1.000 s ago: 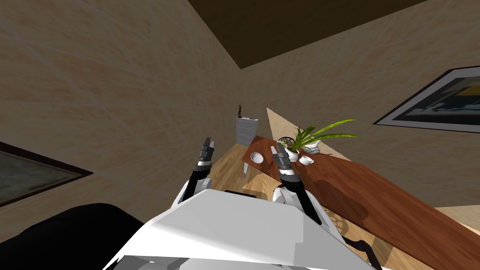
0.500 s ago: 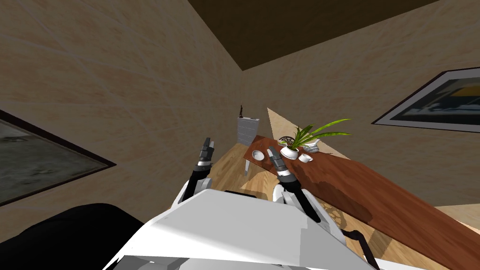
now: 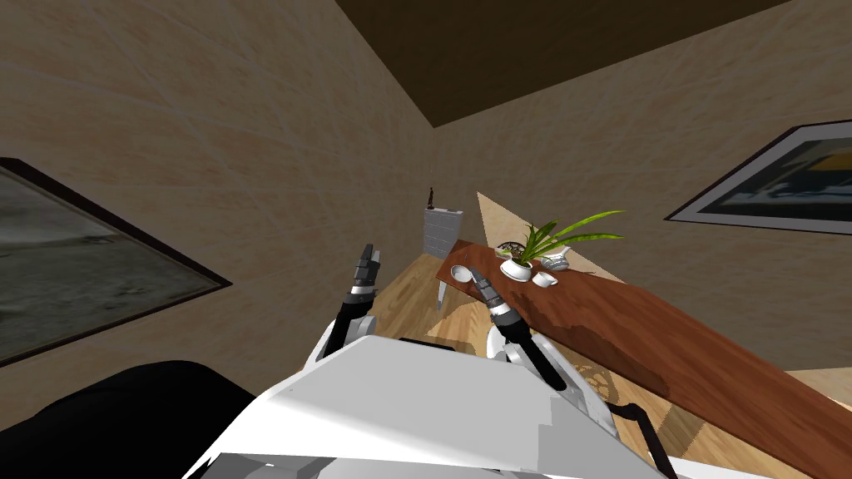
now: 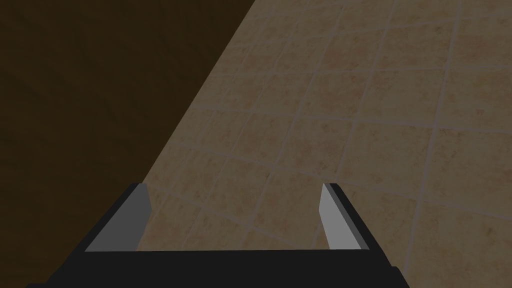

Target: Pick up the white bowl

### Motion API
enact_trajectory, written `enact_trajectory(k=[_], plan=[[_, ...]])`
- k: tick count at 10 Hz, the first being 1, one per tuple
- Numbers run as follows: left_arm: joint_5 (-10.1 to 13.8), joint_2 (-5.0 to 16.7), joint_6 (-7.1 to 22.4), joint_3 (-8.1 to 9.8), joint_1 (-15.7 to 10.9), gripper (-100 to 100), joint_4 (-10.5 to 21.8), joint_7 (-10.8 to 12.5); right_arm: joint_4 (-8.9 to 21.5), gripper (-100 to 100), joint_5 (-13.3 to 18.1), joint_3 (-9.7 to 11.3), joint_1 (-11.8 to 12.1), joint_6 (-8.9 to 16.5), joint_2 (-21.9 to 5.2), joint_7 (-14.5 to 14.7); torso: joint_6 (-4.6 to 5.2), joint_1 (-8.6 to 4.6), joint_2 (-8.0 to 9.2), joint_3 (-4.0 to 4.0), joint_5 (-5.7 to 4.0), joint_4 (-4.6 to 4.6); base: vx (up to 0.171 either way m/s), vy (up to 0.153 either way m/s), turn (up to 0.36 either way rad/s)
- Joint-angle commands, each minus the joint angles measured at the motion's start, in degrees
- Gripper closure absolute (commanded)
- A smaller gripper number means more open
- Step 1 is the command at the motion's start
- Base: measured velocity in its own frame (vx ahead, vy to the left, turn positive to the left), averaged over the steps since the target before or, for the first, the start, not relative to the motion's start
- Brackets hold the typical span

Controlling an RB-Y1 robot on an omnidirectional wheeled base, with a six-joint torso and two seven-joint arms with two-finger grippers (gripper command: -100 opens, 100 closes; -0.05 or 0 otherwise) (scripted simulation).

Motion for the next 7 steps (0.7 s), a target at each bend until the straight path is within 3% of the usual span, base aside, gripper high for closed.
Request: enact_trajectory(k=[1, 4, 5, 6, 7], plan=[[0.00, 0.00, 0.00, 0.00, 0.00, 0, 0.00, 0.00, 0.59, -100, 0.23, 0.69, -0.39, 0.77, -1.99, 0.56, 0.00, 0.00, 0.00, 0.00, 0.00, 0.00, -0.059, 0.060, 0.015], [0.00, 0.00, 0.00, 0.00, 0.01, 0, 0.00, 0.00, 4.12, -100, 1.14, 3.60, -1.46, 2.38, -7.10, 2.83, 0.01, -0.09, -0.11, -0.05, -0.01, -0.02, -0.040, 0.054, 0.036], [0.00, 0.00, 0.00, 0.00, 0.00, 0, 0.00, 0.00, 4.12, -100, 1.14, 3.60, -1.46, 2.38, -7.98, 2.83, 0.00, -0.07, -0.14, -0.08, -0.01, -0.03, -0.027, 0.055, 0.025], [0.00, 0.00, 0.00, 0.00, 0.01, 0, 0.00, 0.00, 5.98, -100, 1.57, 5.16, -2.02, 3.32, -10.12, 4.05, 0.01, -0.07, -0.16, -0.08, -0.01, -0.03, -0.019, 0.076, 0.048], [0.00, 0.00, 0.00, 0.00, 0.01, 0, 0.00, 0.00, 5.98, -100, 1.57, 5.16, -2.02, 3.32, -10.97, 4.05, 0.00, 0.00, -0.18, -0.10, 0.00, -0.04, -0.022, 0.064, 0.023]])
